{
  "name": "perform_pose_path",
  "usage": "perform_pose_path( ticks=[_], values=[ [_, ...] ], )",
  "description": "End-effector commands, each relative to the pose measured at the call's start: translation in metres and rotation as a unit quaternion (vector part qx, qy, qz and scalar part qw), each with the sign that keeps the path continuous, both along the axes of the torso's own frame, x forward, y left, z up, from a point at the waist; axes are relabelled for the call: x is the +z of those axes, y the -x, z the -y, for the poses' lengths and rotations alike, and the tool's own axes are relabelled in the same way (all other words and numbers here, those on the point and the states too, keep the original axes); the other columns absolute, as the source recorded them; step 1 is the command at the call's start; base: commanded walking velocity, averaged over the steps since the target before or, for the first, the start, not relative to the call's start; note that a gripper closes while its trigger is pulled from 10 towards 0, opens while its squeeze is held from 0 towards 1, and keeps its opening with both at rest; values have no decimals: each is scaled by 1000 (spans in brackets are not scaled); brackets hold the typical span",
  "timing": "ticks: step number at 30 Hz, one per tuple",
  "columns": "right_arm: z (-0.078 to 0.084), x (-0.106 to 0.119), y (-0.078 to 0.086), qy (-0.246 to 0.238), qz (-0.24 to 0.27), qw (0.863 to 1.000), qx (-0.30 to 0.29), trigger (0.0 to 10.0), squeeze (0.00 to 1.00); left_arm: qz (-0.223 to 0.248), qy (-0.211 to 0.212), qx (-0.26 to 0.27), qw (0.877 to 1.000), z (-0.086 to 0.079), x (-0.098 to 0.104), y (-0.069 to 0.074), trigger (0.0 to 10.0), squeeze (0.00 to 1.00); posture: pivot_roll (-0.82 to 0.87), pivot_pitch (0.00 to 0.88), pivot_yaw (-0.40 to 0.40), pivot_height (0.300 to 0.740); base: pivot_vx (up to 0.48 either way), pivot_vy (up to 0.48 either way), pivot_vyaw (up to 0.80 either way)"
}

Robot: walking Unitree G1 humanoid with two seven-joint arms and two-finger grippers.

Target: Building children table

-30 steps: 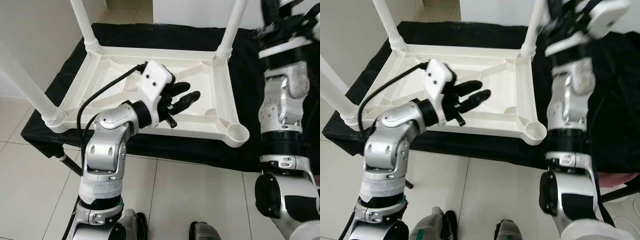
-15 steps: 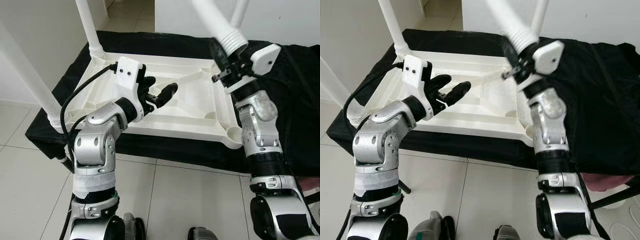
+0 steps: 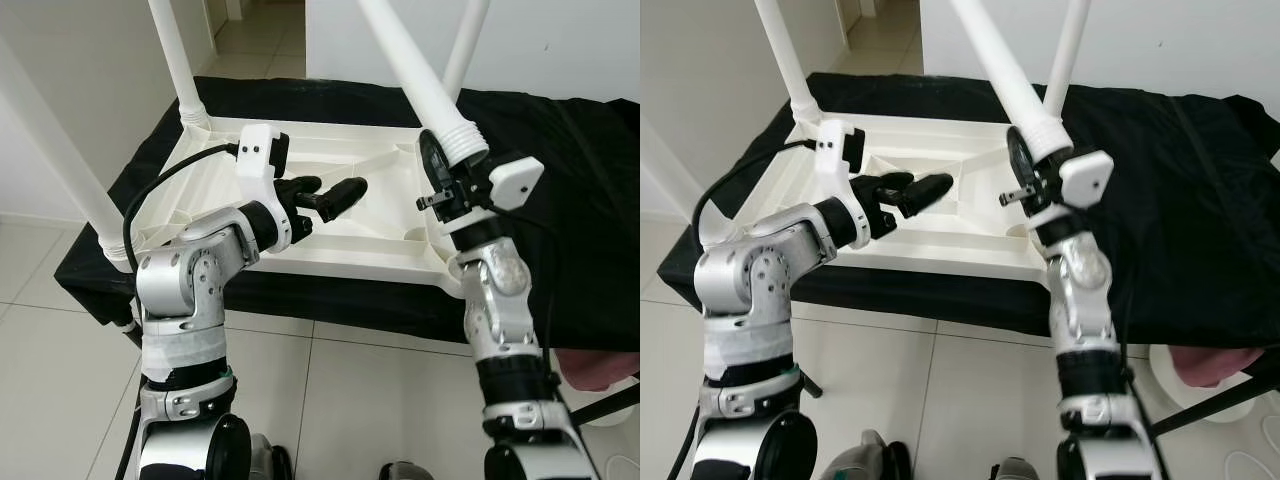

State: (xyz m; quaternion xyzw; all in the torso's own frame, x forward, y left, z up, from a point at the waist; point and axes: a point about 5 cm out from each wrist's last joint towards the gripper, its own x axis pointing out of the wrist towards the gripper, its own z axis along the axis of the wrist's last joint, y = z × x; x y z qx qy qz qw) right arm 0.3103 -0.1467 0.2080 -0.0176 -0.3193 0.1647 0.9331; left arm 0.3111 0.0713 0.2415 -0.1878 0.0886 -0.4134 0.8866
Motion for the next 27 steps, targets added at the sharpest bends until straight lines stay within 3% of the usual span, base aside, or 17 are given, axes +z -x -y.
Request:
perform_pose_path(
  ticks=[1, 2, 4, 5, 6, 19, 27],
  values=[
    [-7, 8, 4, 8, 27, 1000, 6, 10000, 353, -8, 38, -53, 998, 22, 6, 4, 10000, 0, -71, 53, 117, 740, 0, 0, 0],
    [-7, 8, 4, 8, 27, 1000, 6, 10000, 353, -8, 38, -53, 998, 22, 6, 4, 10000, 0, -71, 53, 117, 740, 0, 0, 0],
    [-15, 3, 10, 19, 23, 999, 21, 10000, 231, -16, 49, -67, 996, 31, 11, 3, 10000, 0, -75, 57, 123, 740, 0, 0, 0],
    [-15, 3, 10, 19, 23, 999, 21, 10000, 231, -16, 49, -67, 996, 31, 11, 3, 10000, 0, -75, 57, 123, 740, 0, 0, 0],
    [-18, 2, 13, 19, 20, 999, 26, 10000, 0, -22, 56, -70, 996, 35, 14, 0, 10000, 0, -81, 59, 127, 740, 0, 0, 0],
    [-22, -7, 27, 48, 12, 998, 30, 10000, 0, -77, 112, -118, 984, 55, 42, -22, 10000, 0, -113, 85, 150, 740, 0, 0, 0],
    [-23, -9, 32, 57, 9, 998, 29, 10000, 0, -89, 104, -125, 983, 63, 42, -27, 10000, 0, -124, 97, 159, 740, 0, 0, 0]
  ],
)
